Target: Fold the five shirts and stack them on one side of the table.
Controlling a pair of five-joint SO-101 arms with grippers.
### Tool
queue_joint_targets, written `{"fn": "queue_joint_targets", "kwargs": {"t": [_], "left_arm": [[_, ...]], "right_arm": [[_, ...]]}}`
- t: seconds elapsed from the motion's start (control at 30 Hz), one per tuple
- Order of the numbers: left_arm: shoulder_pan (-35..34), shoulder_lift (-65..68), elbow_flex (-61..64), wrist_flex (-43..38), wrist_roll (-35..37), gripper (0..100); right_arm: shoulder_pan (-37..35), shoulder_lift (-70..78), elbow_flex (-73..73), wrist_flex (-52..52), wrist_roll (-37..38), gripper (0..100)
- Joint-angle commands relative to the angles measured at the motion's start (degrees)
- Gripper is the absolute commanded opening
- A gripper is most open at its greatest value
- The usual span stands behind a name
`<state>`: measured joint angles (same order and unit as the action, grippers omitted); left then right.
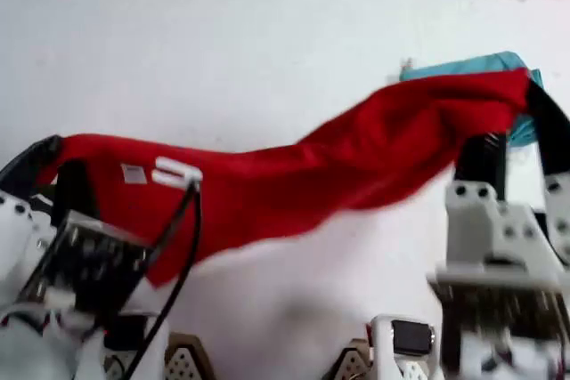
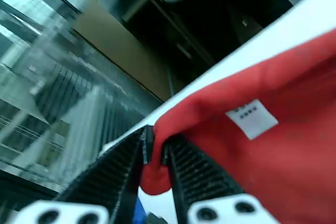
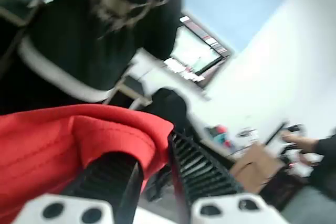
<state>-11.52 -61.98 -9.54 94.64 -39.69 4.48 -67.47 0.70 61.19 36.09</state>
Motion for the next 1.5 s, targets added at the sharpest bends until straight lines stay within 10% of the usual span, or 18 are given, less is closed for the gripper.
{"fn": "queue_joint_targets", "kwargs": {"t": [0.0,0.53,1.03,1.47], "left_arm": [[-0.3,-2.0,-1.2,-3.7,0.6,3],[-0.3,-9.1,0.0,-8.6,0.7,3],[0.3,2.0,37.8,-28.9,1.0,3],[2.8,50.0,-1.5,-26.0,3.2,3]], "right_arm": [[2.9,-2.2,-2.7,-2.3,-0.5,1.8],[3.4,-7.4,-5.6,-1.4,-0.5,1.8],[-3.6,10.4,26.8,-16.1,-2.9,1.8],[-4.3,45.5,4.5,-18.5,-3.3,1.8]]}}
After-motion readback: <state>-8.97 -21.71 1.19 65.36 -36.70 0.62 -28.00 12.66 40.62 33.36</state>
